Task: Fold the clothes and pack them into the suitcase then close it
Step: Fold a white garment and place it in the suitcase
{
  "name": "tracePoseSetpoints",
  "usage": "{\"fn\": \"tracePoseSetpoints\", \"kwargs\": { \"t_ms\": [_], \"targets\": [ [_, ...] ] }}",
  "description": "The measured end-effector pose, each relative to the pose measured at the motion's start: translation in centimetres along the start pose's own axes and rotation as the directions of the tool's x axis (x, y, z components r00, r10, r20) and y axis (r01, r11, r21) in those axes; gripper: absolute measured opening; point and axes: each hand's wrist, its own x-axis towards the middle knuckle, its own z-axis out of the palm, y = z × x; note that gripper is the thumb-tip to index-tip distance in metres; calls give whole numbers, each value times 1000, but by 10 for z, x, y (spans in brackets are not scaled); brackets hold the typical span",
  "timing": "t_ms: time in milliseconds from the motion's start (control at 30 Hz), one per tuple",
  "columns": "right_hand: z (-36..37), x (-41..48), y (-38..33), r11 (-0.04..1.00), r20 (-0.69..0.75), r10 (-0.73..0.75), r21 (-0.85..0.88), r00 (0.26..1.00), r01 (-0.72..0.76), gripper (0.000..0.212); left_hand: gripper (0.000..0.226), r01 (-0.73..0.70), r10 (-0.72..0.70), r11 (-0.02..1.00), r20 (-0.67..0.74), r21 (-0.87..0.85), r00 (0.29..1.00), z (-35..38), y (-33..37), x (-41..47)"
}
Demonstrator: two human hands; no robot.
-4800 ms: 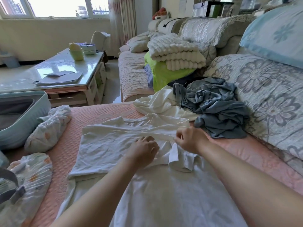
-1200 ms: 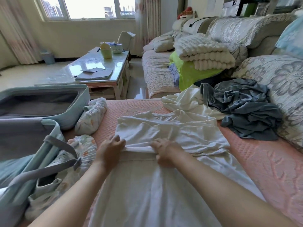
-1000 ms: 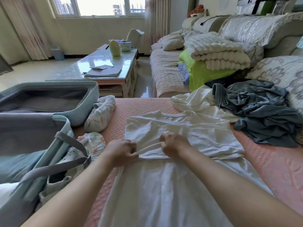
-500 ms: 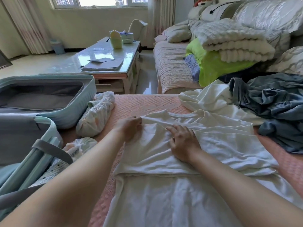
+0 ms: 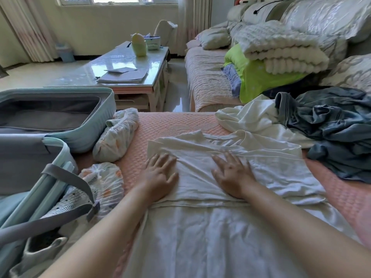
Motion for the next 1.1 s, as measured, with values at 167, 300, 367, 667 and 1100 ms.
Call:
{"fn": "tracePoseSetpoints", "kwargs": {
  "t_ms": [167, 300, 367, 667, 1100],
  "targets": [
    [-15, -43, 57, 947, 94, 304, -139, 948, -290, 78, 79, 111, -147, 979, 217, 169, 965, -18, 8, -23],
    [-27, -84, 61, 938, 141, 335, -144, 932, -315, 73, 70, -59, 40, 977, 94, 204, 995, -18, 61, -52],
    [-27, -109, 56, 967, 134, 240, -124, 961, -224, 69, 77, -177, 165, 980, 130, 90, 978, -8, 88, -74],
    [-45, -212, 72, 990, 232, 135, -64, 963, -123, 67, 64, -51, 35, 995, 173, 90, 984, -1, 153, -151],
    [-51, -369, 132, 973, 122, 214, 66, 969, -223, 60, 67, -306, 306, 952, 136, -26, 942, 44, 299, -258]
  ]
}}
